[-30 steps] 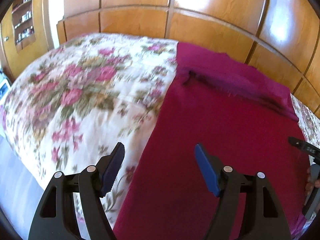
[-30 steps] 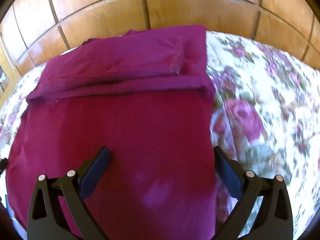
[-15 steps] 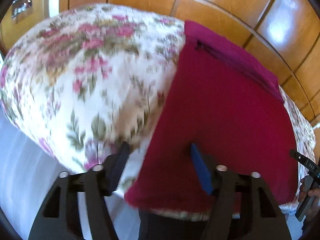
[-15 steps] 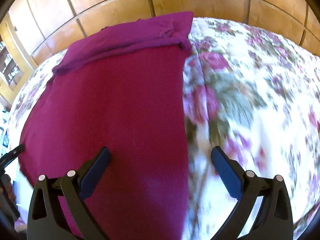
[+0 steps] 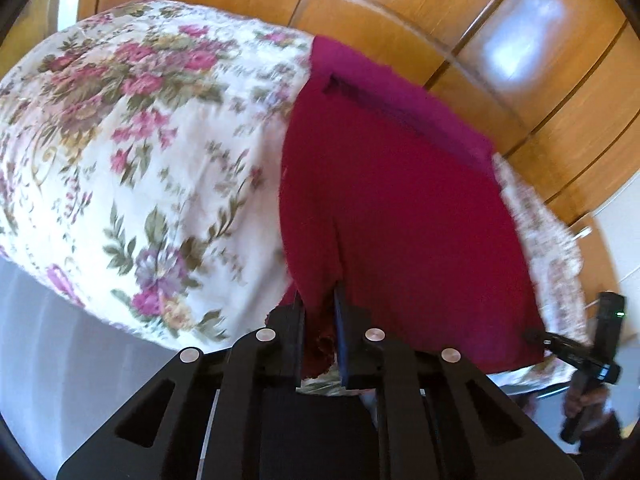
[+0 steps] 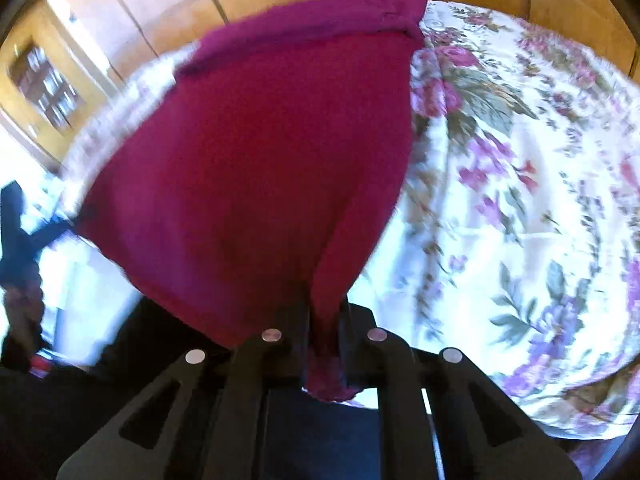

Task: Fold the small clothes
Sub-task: 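Grasp the shirt hem with both grippers and lift it toward the collar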

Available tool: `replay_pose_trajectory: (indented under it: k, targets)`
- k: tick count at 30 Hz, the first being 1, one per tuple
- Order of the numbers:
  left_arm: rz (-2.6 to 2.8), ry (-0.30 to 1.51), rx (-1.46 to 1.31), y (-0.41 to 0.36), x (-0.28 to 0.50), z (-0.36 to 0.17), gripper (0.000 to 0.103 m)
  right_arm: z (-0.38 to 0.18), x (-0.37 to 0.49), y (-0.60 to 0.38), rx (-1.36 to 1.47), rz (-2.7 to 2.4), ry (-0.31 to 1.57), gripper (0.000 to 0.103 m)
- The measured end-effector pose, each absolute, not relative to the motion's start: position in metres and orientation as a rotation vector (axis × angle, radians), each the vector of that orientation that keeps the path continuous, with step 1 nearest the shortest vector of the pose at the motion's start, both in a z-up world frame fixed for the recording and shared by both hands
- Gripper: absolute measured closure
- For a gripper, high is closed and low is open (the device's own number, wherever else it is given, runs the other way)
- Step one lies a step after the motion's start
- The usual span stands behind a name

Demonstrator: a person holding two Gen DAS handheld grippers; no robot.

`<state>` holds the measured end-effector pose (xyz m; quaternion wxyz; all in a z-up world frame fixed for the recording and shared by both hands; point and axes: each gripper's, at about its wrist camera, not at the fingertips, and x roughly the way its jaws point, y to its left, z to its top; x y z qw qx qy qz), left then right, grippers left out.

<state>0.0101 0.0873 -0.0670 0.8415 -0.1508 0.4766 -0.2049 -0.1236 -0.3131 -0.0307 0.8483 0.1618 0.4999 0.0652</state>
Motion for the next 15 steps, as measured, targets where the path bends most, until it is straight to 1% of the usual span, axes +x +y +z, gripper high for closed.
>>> replay_pose_trajectory:
  k: [5, 8, 14, 15]
  targets:
    - [-0.506, 0.926, -0.44, 0.093, 0.038, -0.034, 0.092, 0.006, -0.09, -0.34, 0.47, 0.154, 0.898, 0.094]
    - [-0.519, 0.888, -0.473, 0.089, 0.072, -0.019, 0.092, 0.013, -0.064, -0.356, 0.518, 0.131, 0.841, 0.094]
    - [-0.48, 0.866, -0.479, 0.067, 0.158, 0.002, 0.091, 0.003, 0.005, -0.382, 0.559, 0.052, 0.84, 0.094]
    - [-0.468, 0.873, -0.474, 0.063, 0.171, 0.004, 0.088, 0.003, 0.017, -0.386, 0.553, 0.033, 0.845, 0.091]
